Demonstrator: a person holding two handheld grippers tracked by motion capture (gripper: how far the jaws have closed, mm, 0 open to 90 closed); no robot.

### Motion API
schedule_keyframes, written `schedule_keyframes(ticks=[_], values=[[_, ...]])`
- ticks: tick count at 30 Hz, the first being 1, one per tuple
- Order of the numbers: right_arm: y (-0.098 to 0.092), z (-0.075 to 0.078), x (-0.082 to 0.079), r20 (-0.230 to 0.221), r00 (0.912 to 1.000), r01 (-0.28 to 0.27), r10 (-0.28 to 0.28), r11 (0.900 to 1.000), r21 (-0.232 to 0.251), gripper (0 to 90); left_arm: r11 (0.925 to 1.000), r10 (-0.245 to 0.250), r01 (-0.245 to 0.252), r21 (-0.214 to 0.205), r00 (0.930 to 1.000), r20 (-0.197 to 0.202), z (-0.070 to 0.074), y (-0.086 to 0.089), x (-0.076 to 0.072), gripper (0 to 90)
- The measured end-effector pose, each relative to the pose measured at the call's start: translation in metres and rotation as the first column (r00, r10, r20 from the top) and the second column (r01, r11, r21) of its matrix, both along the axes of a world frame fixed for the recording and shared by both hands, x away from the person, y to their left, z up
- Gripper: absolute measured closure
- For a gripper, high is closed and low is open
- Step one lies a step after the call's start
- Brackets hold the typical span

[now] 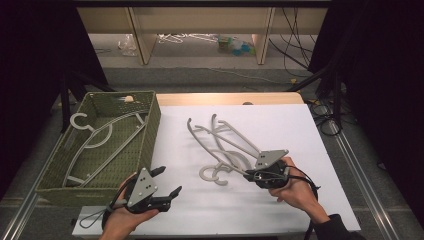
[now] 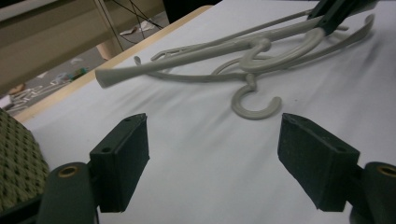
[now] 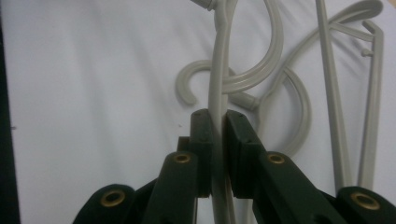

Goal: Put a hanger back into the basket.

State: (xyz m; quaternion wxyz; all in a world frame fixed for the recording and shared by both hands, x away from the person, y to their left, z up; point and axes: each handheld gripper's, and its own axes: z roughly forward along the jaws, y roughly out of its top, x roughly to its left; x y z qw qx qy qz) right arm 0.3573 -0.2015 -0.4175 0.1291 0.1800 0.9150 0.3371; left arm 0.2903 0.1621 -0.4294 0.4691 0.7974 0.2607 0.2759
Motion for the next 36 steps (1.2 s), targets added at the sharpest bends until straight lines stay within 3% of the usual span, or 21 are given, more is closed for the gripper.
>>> schedule_keyframes(ticks=[3, 7, 8, 10, 12, 14, 17, 20, 23, 26, 27, 28, 29, 31, 32, 35, 36], values=[[0.003, 0.001, -0.003, -0.011, 0.9996, -0.027, 0.027, 0.9996, 0.009, 82.7, 0.9999, 0.006, -0.006, 0.014, 1.0, 0.002, 0.0, -0.004, 0.007, 25.4], [0.005, 0.001, -0.007, -0.033, 0.9985, -0.043, 0.044, 0.9987, 0.026, 82.8, 0.9989, 0.025, -0.024, 0.041, 0.9994, -0.023, 0.001, -0.014, 0.021, 25.9], [0.006, 0.001, -0.007, -0.038, 0.9978, -0.054, 0.055, 0.9981, 0.029, 82.7, 0.9989, 0.017, -0.015, 0.045, 0.9992, -0.037, 0.002, -0.018, 0.024, 26.2], [0.007, 0.001, -0.009, -0.05, 0.9967, -0.062, 0.064, 0.9974, 0.037, 82.8, 0.9974, 0.007, -0.006, 0.072, 0.9999, -0.015, 0.003, -0.023, 0.029, 27.1], [0.007, 0.002, -0.009, -0.061, 0.9949, -0.079, 0.081, 0.9962, 0.037, 82.8, 0.9936, -0.019, 0.023, 0.111, 0.9993, -0.033, 0.003, -0.025, 0.038, 27.5], [0.007, 0.002, -0.011, -0.072, 0.993, -0.09, 0.094, 0.9947, 0.05, 82.9, 0.9934, -0.047, 0.05, 0.103, 0.9983, -0.034, 0.001, -0.031, 0.044, 27.4], [0.007, 0.004, -0.013, -0.079, 0.9905, -0.109, 0.113, 0.9924, 0.057, 82.9, 0.98, -0.084, 0.087, 0.179, 0.9961, -0.025, -0.002, -0.038, 0.05, 29.5], [0.009, 0.005, -0.016, -0.081, 0.9878, -0.128, 0.133, 0.9898, 0.062, 83.0, 0.9704, -0.095, 0.1, 0.22, 0.9949, -0.036, -0.006, -0.045, 0.054, 29.1], [0.011, 0.006, -0.018, -0.097, 0.9806, -0.164, 0.17, 0.9838, 0.073, 83.0, 0.9508, -0.133, 0.138, 0.277, 0.9904, -0.037, -0.007, -0.05, 0.053, 30.0], [0.012, 0.006, -0.019, -0.103, 0.976, -0.184, 0.192, 0.9795, 0.081, 83.0, 0.9502, -0.159, 0.169, 0.262, 0.9855, -0.059, -0.007, -0.052, 0.054, 31.9], [0.013, 0.006, -0.02, -0.104, 0.9733, -0.197, 0.205, 0.9773, 0.078, 83.0, 0.9469, -0.174, 0.185, 0.263, 0.9826, -0.066, -0.007, -0.053, 0.054, 35.3], [0.013, 0.006, -0.02, -0.105, 0.9709, -0.208, 0.216, 0.9749, 0.08, 83.0, 0.9365, -0.216, 0.229, 0.266, 0.9734, -0.077, -0.008, -0.053, 0.054, 37.2], [0.014, 0.006, -0.02, -0.102, 0.9688, -0.219, 0.226, 0.9727, 0.076, 83.0, 0.9365, -0.216, 0.229, 0.266, 0.9734, -0.077, -0.008, -0.053, 0.054, 38.9], [0.014, 0.006, -0.021, -0.101, 0.9655, -0.233, 0.24, 0.9695, 0.076, 83.0, 0.927, -0.251, 0.266, 0.265, 0.9639, -0.087, -0.008, -0.055, 0.054, 39.6], [0.015, 0.006, -0.022, -0.107, 0.9641, -0.236, 0.243, 0.9687, 0.078, 83.0, 0.9133, -0.294, 0.306, 0.269, 0.952, -0.083, -0.009, -0.056, 0.053, 42.0], [0.015, 0.007, -0.023, -0.111, 0.9595, -0.251, 0.259, 0.9648, 0.078, 83.0, 0.8909, -0.343, 0.357, 0.281, 0.934, -0.101, -0.008, -0.057, 0.052, 56.2], [0.015, 0.006, -0.023, -0.109, 0.9596, -0.252, 0.26, 0.9645, 0.079, 82.9, 0.8866, -0.35, 0.362, 0.287, 0.9319, -0.094, -0.008, -0.057, 0.051, 59.0]])
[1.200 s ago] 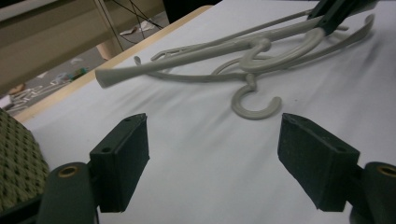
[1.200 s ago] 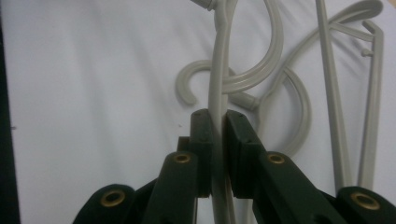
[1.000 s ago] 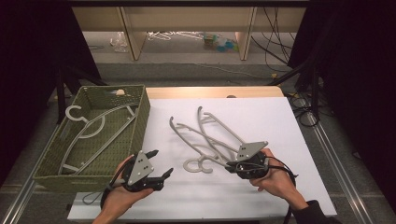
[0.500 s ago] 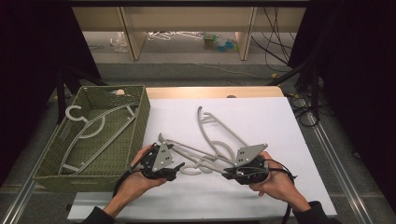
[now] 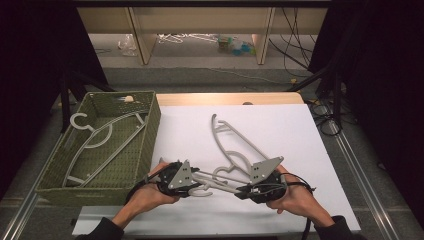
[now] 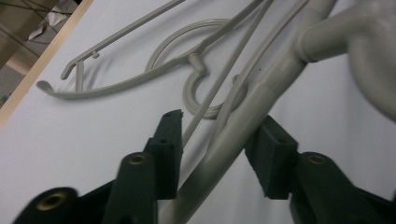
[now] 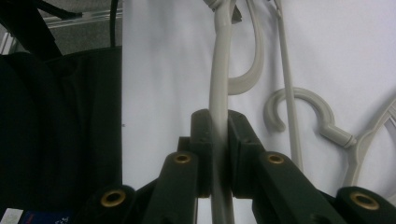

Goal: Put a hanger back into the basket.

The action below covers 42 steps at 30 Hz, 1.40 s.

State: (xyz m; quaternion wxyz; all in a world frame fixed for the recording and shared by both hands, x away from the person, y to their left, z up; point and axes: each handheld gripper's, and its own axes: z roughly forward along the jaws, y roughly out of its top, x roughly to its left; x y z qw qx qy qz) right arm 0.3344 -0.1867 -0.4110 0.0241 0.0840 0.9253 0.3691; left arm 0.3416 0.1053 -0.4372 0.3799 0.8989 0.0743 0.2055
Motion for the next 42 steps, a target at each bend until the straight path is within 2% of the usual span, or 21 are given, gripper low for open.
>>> schedule_keyframes(ticks=[1, 2, 5, 10, 13, 16, 19, 20, 21, 23, 24, 25, 26, 27, 30, 32, 35, 36, 37, 38, 42], values=[[-0.001, 0.0, 0.001, 0.0, 1.0, -0.01, 0.01, 0.9999, 0.005, 82.9, 0.9998, -0.014, 0.014, 0.014, 0.9999, 0.005, 0.001, 0.0, -0.001, 62.4], [-0.001, 0.0, 0.001, 0.0, 1.0, -0.01, 0.01, 0.9999, 0.005, 82.9, 0.9993, -0.027, 0.027, 0.024, 0.9996, 0.001, 0.002, 0.0, -0.002, 62.4], [-0.001, 0.0, 0.001, -0.01, 0.9998, -0.02, 0.02, 0.9997, 0.016, 82.7, 0.9974, -0.054, 0.053, 0.05, 0.9984, 0.02, 0.007, -0.001, -0.005, 65.3], [-0.006, 0.003, 0.002, -0.01, 0.9994, -0.033, 0.033, 0.9975, 0.063, 81.0, 0.9966, -0.066, 0.067, 0.047, 0.9976, -0.018, 0.014, 0.001, -0.009, 69.3], [-0.006, 0.003, 0.003, -0.01, 0.9996, -0.026, 0.027, 0.9971, 0.071, 80.1, 0.9971, -0.055, 0.057, 0.05, 0.9975, -0.043, 0.018, 0.002, -0.011, 70.1], [-0.006, 0.003, 0.004, -0.001, 0.9999, -0.01, 0.01, 0.9974, 0.072, 78.6, 0.9988, -0.042, 0.044, 0.019, 0.9947, -0.094, 0.02, 0.004, -0.013, 71.6], [-0.006, 0.004, 0.004, -0.006, 1.0, 0.006, -0.005, 0.9972, 0.074, 76.7, 0.9993, -0.028, 0.031, 0.023, 0.9933, -0.112, 0.022, 0.004, -0.015, 71.7], [-0.005, 0.005, 0.003, 0.008, 0.9996, 0.027, -0.027, 0.9969, 0.074, 70.5, 0.9991, -0.028, 0.031, 0.028, 0.9929, -0.115, 0.023, 0.004, -0.015, 72.4], [-0.005, 0.005, 0.003, 0.008, 0.9996, 0.027, -0.027, 0.9969, 0.074, 70.5, 0.9994, -0.021, 0.024, 0.025, 0.9925, -0.12, 0.025, 0.004, -0.016, 72.4], [-0.005, 0.007, 0.005, 0.016, 0.9973, 0.07, -0.072, 0.9947, 0.075, 62.0, 1.0, 0.001, -0.001, -0.005, 0.9896, -0.144, 0.03, 0.006, -0.016, 73.8], [-0.007, 0.008, 0.007, 0.015, 0.9937, 0.109, -0.111, 0.99, 0.089, 54.2, 0.9999, 0.004, -0.006, -0.013, 0.988, -0.155, 0.031, 0.007, -0.016, 75.1], [-0.008, 0.009, 0.007, 0.011, 0.9913, 0.13, -0.131, 0.9871, 0.094, 51.9, 0.9997, 0.004, -0.008, -0.025, 0.9864, -0.164, 0.033, 0.008, -0.017, 75.6], [-0.011, 0.012, 0.009, 0.016, 0.9818, 0.186, -0.189, 0.9759, 0.113, 47.9, 0.9992, 0.009, -0.016, -0.037, 0.9847, -0.174, 0.034, 0.008, -0.018, 76.8], [-0.011, 0.012, 0.009, 0.016, 0.9818, 0.186, -0.189, 0.9759, 0.113, 47.9, 0.9996, 0.008, -0.013, -0.025, 0.9841, -0.178, 0.035, 0.008, -0.019, 76.8], [-0.012, 0.016, 0.009, 0.039, 0.9716, 0.226, -0.233, 0.9642, 0.139, 43.6, 0.9995, 0.016, -0.021, -0.024, 0.9818, -0.189, 0.037, 0.007, -0.019, 77.8], [-0.012, 0.017, 0.009, 0.049, 0.9679, 0.237, -0.247, 0.9602, 0.148, 41.0, 0.9997, 0.02, -0.022, -0.009, 0.9814, -0.191, 0.037, 0.008, -0.02, 78.5], [-0.012, 0.018, 0.008, 0.045, 0.965, 0.249, -0.258, 0.9574, 0.146, 39.8, 0.9994, 0.031, -0.033, -0.01, 0.9794, -0.199, 0.036, 0.01, -0.019, 78.9], [-0.012, 0.018, 0.008, 0.052, 0.9646, 0.249, -0.259, 0.9571, 0.149, 39.6, 0.9985, 0.044, -0.05, -0.024, 0.9773, -0.207, 0.036, 0.01, -0.019, 78.9], [-0.012, 0.019, 0.008, 0.062, 0.9618, 0.254, -0.267, 0.9538, 0.16, 39.3, 0.9989, 0.045, -0.046, -0.003, 0.9792, -0.198, 0.037, 0.012, -0.019, 79.0], [-0.013, 0.021, 0.008, 0.055, 0.9616, 0.257, -0.269, 0.9522, 0.166, 38.7, 0.9985, 0.05, -0.053, -0.009, 0.9773, -0.206, 0.037, 0.013, -0.018, 79.0], [-0.016, 0.027, 0.005, 0.068, 0.9505, 0.283, -0.303, 0.9353, 0.212, 36.4, 0.9953, 0.085, -0.093, -0.027, 0.9719, -0.219, 0.04, 0.02, -0.016, 79.0]])
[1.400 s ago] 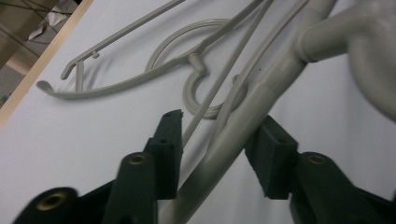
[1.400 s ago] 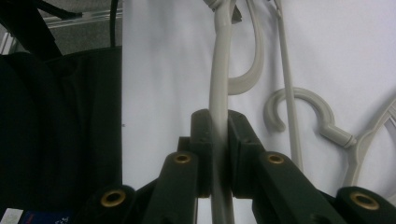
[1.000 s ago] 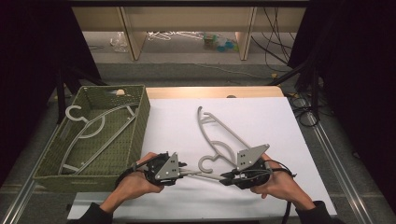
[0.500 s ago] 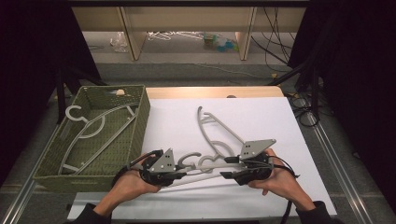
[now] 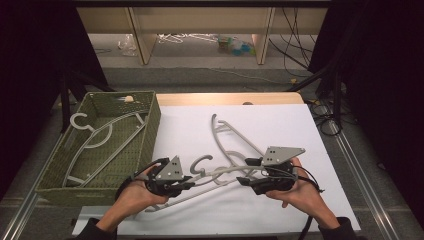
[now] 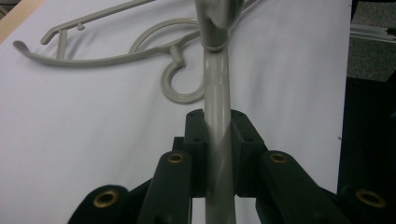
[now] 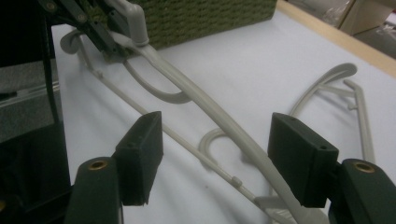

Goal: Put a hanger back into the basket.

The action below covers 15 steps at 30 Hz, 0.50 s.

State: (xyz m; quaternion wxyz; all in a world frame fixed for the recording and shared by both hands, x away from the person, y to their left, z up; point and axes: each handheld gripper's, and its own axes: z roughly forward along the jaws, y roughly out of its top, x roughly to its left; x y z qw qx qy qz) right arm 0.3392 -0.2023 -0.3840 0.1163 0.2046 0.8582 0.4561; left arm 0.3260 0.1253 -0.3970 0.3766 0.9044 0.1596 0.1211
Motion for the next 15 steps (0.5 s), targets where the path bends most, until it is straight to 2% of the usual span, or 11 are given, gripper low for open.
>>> schedule_keyframes(ticks=[4, 6, 7, 8, 9, 10, 12, 13, 15], values=[[-0.002, 0.005, -0.004, 0.029, 0.999, 0.032, -0.033, 0.9989, 0.035, 35.8, 0.9993, 0.036, -0.036, -0.003, 0.9993, -0.008, 0.005, 0.007, 0.003, 79.0], [-0.004, 0.007, -0.006, 0.034, 0.9985, 0.042, -0.044, 0.9979, 0.05, 35.4, 0.9984, 0.055, -0.055, -0.007, 0.9984, -0.01, 0.008, 0.011, 0.004, 79.0], [-0.005, 0.008, -0.007, 0.019, 0.9986, 0.047, -0.048, 0.9971, 0.059, 34.4, 0.9975, 0.069, -0.069, -0.017, 0.9976, -0.013, 0.009, 0.012, 0.004, 79.0], [-0.006, 0.008, -0.008, 0.044, 0.9974, 0.055, -0.058, 0.9966, 0.06, 33.7, 0.9974, 0.071, -0.071, -0.012, 0.9975, -0.011, 0.011, 0.014, 0.005, 79.0], [-0.007, 0.008, -0.009, 0.031, 0.9973, 0.064, -0.066, 0.9957, 0.067, 33.5, 0.9963, 0.084, -0.084, -0.017, 0.9964, -0.01, 0.013, 0.015, 0.005, 78.9], [-0.007, 0.006, -0.011, 0.044, 0.9959, 0.075, -0.079, 0.9938, 0.082, 33.3, 0.9949, 0.098, -0.098, -0.024, 0.9951, -0.01, 0.016, 0.017, 0.006, 79.0], [-0.009, 0.0, -0.015, 0.018, 0.9951, 0.094, -0.097, 0.9894, 0.11, 32.6, 0.9932, 0.111, -0.111, -0.033, 0.9938, -0.006, 0.02, 0.019, 0.008, 79.0], [-0.011, -0.003, -0.015, 0.026, 0.9945, 0.098, -0.101, 0.9893, 0.108, 32.3, 0.9928, 0.115, -0.115, -0.034, 0.9934, -0.003, 0.022, 0.02, 0.008, 79.0], [-0.014, -0.008, -0.017, 0.013, 0.9939, 0.108, -0.109, 0.9899, 0.092, 30.7, 0.989, 0.133, -0.134, -0.063, 0.991, -0.009, 0.027, 0.023, 0.009, 78.9]])
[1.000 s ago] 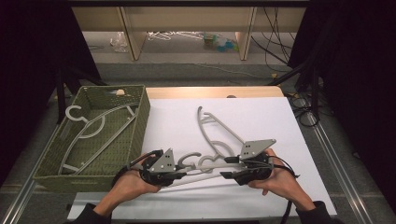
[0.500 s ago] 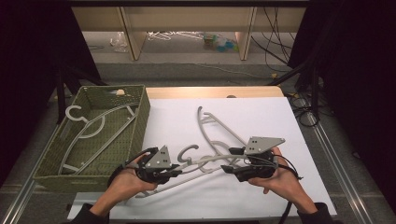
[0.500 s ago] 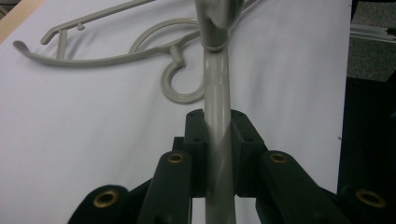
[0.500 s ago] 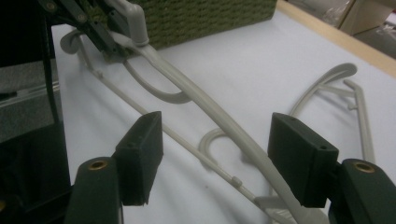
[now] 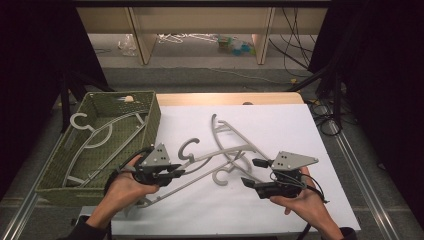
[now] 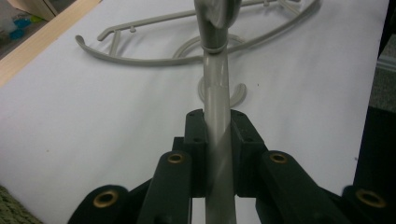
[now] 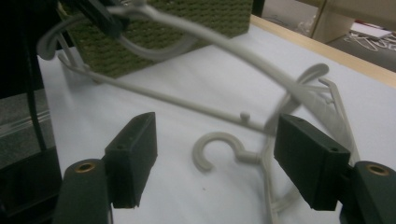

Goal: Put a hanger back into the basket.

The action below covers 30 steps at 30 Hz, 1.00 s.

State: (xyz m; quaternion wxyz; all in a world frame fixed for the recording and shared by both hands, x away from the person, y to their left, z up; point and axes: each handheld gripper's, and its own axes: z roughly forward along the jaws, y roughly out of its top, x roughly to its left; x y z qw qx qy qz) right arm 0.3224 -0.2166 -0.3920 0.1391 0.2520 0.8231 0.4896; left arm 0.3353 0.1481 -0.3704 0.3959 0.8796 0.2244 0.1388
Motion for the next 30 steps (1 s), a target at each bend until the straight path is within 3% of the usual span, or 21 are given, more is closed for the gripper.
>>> schedule_keyframes(ticks=[4, 6, 7, 10, 18, 19, 26, 30], values=[[-0.006, -0.007, 0.0, -0.022, 0.9996, 0.019, -0.019, 0.9998, -0.001, 29.5, 0.9994, 0.011, -0.012, -0.033, 0.9998, -0.013, 0.013, 0.005, 0.0, 79.0], [-0.008, -0.011, 0.0, -0.029, 0.9994, 0.019, -0.02, 0.9997, -0.011, 29.4, 0.9972, 0.017, -0.018, -0.072, 0.9997, -0.019, 0.021, 0.008, -0.001, 78.9], [-0.008, -0.013, 0.0, -0.028, 0.9995, 0.016, -0.016, 0.9998, -0.016, 29.4, 0.9976, 0.012, -0.013, -0.069, 0.9998, -0.018, 0.027, 0.01, -0.001, 78.9], [-0.008, -0.017, -0.001, -0.04, 0.999, 0.021, -0.022, 0.9995, -0.024, 29.4, 0.993, 0.027, -0.03, -0.114, 0.9993, -0.026, 0.041, 0.017, -0.001, 78.9], [-0.006, -0.02, -0.001, -0.044, 0.999, 0.0, -0.002, 0.9995, -0.031, 29.4, 0.9884, 0.066, -0.064, -0.138, 0.9977, 0.014, 0.076, 0.047, -0.001, 78.9], [-0.006, -0.02, 0.0, -0.044, 0.999, 0.0, -0.001, 0.9995, -0.032, 29.4, 0.9836, 0.092, -0.09, -0.156, 0.9957, 0.007, 0.078, 0.052, 0.0, 78.9], [-0.006, -0.022, 0.0, -0.051, 0.9987, 0.009, -0.011, 0.9994, -0.034, 26.1, 0.9698, 0.175, -0.169, -0.176, 0.9842, 0.023, 0.084, 0.089, 0.011, 78.9], [-0.006, -0.024, 0.001, -0.062, 0.998, 0.011, -0.013, 0.9992, -0.037, 26.0, 0.9587, 0.236, -0.229, -0.168, 0.9716, 0.019, 0.082, 0.109, 0.018, 79.0]])
